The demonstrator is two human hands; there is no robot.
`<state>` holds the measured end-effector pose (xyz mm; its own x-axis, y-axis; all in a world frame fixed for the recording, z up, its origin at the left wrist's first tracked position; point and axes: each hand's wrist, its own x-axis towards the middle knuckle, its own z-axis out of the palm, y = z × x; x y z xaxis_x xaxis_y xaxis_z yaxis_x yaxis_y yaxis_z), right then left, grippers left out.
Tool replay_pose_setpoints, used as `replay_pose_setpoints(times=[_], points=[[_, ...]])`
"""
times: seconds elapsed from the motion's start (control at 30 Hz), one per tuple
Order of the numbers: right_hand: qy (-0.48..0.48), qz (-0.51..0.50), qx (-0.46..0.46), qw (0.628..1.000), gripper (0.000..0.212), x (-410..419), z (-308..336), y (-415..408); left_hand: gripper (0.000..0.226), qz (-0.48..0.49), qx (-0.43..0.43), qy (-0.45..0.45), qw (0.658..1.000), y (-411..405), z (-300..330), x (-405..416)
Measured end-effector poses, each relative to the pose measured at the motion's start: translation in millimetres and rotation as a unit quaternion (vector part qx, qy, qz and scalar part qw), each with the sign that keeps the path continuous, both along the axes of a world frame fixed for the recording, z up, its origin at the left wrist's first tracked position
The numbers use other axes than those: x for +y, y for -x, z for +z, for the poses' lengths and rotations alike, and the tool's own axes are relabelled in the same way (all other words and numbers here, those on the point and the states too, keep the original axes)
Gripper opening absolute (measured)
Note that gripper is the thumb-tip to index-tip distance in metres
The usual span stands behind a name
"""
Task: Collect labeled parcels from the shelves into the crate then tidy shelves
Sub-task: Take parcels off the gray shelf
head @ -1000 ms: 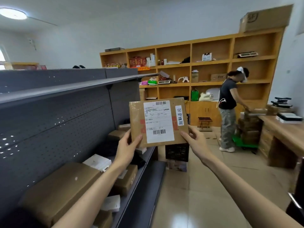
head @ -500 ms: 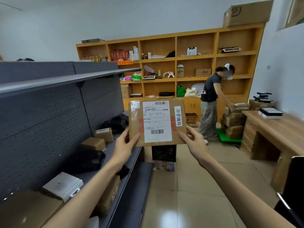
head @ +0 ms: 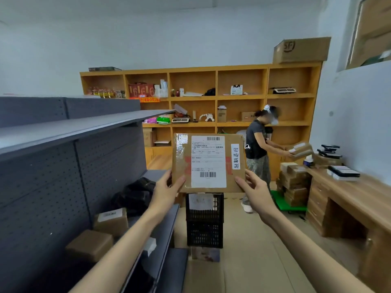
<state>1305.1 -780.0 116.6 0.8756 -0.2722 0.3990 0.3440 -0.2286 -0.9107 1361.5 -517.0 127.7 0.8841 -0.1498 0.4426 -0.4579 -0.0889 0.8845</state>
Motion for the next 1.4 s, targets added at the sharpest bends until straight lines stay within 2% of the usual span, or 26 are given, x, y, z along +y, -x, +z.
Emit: replay_pose_setpoints(times=[0.27,0.57,0.83,1.13,1.3,1.4], points=[[-0.016,-0.033,0.006,0.999,0.037,-31,-9,-95,0.042,-0.048,0.026,0.017,0.998,-117,-15,-40],[0.002,-0.031,-0.003,1.000,0.037,-94,-23,-239,0.045,-0.027,0.034,-0.009,0.999,-256,-29,-95],[0.021,-0.018,-0.019,0.999,0.043,-164,-9,-368,0.041,-0.010,-0.004,-0.037,0.999,-374,-8,-159],[0.005,-0.010,0.023,1.000,0.047,-202,-39,-474,0.051,0.025,0.038,-0.052,0.998,-474,-41,-198],[0.006,-0.025,0.049,0.998,0.047,-215,-57,-534,0.042,0.019,0.048,-0.060,0.997,-533,-56,-216],[0.014,-0.035,0.059,0.998,0.048,-222,-64,-575,0.050,0.013,0.053,-0.066,0.996,-578,-66,-223]])
